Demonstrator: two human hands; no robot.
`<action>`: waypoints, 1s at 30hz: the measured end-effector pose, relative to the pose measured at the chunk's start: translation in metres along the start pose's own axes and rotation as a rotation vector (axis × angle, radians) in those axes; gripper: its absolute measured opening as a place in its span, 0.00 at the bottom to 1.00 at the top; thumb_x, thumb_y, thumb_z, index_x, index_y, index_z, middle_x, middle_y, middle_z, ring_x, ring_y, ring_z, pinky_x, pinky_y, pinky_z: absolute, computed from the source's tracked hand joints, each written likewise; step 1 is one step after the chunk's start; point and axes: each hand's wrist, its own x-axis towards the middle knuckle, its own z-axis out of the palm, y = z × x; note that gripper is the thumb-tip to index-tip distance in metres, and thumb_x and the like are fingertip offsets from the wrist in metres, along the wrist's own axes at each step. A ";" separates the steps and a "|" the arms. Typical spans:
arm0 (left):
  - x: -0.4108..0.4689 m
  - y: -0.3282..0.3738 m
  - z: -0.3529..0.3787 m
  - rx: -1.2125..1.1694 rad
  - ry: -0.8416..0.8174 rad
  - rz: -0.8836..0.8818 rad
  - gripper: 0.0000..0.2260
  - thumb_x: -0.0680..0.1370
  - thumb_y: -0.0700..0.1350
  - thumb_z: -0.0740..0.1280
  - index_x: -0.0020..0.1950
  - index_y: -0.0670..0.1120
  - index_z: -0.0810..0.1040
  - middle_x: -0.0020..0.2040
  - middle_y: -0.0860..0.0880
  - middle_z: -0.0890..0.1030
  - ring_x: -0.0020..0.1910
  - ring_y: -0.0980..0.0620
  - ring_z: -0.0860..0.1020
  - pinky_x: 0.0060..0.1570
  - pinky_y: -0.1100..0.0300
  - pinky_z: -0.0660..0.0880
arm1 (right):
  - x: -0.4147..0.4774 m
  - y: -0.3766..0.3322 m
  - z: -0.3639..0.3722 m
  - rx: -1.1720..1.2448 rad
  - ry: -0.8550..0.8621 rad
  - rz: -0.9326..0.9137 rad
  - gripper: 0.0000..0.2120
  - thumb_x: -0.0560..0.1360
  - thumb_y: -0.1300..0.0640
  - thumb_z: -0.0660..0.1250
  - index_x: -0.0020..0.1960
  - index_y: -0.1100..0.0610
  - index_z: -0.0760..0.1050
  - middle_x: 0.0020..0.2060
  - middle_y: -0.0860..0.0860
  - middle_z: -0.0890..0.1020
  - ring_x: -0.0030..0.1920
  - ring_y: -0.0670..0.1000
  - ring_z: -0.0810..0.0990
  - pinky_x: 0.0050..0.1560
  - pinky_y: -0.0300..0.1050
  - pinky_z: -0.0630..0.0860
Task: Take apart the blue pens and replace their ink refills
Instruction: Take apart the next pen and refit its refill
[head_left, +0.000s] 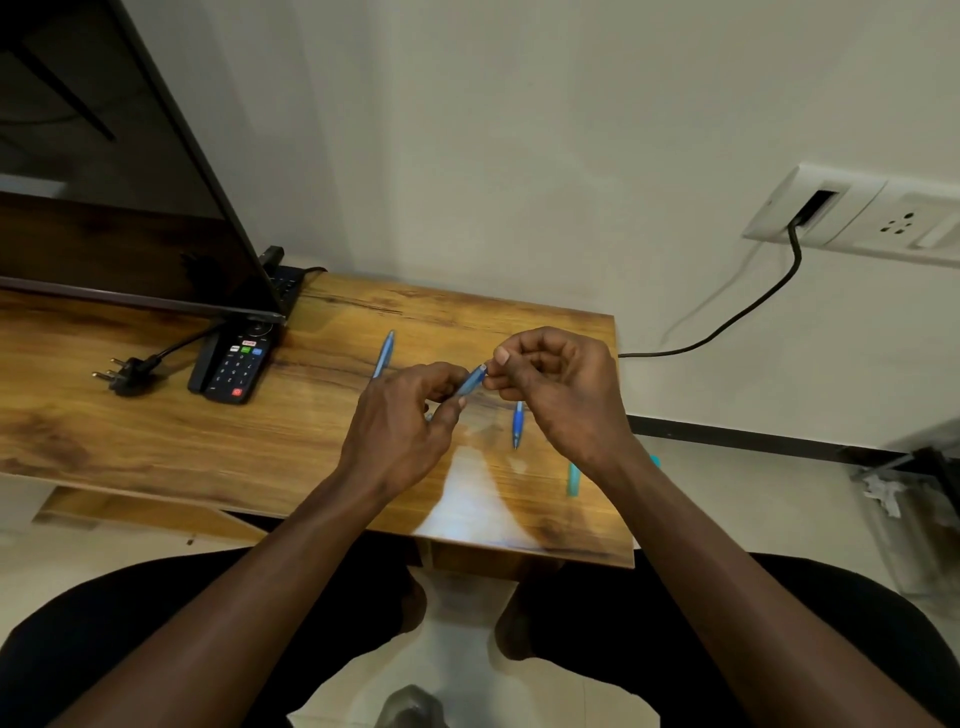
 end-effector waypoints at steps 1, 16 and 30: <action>0.001 0.001 0.000 0.005 -0.002 0.003 0.11 0.81 0.44 0.72 0.62 0.53 0.84 0.53 0.57 0.86 0.53 0.61 0.82 0.54 0.52 0.83 | 0.001 0.000 0.000 -0.009 -0.001 -0.007 0.04 0.80 0.61 0.71 0.50 0.61 0.83 0.42 0.54 0.88 0.43 0.51 0.89 0.48 0.49 0.85; 0.001 0.007 -0.001 0.015 -0.012 0.022 0.11 0.80 0.45 0.72 0.62 0.54 0.84 0.52 0.57 0.86 0.52 0.60 0.83 0.53 0.51 0.83 | 0.004 0.007 -0.001 -0.177 0.035 -0.110 0.04 0.78 0.58 0.74 0.51 0.55 0.87 0.43 0.47 0.88 0.45 0.47 0.87 0.50 0.53 0.85; 0.002 0.009 -0.002 -0.114 -0.030 -0.044 0.12 0.81 0.44 0.72 0.63 0.54 0.85 0.53 0.56 0.87 0.54 0.61 0.83 0.54 0.58 0.83 | 0.002 0.007 0.001 -0.219 0.000 -0.125 0.10 0.80 0.60 0.71 0.59 0.53 0.85 0.51 0.46 0.87 0.51 0.44 0.86 0.55 0.46 0.84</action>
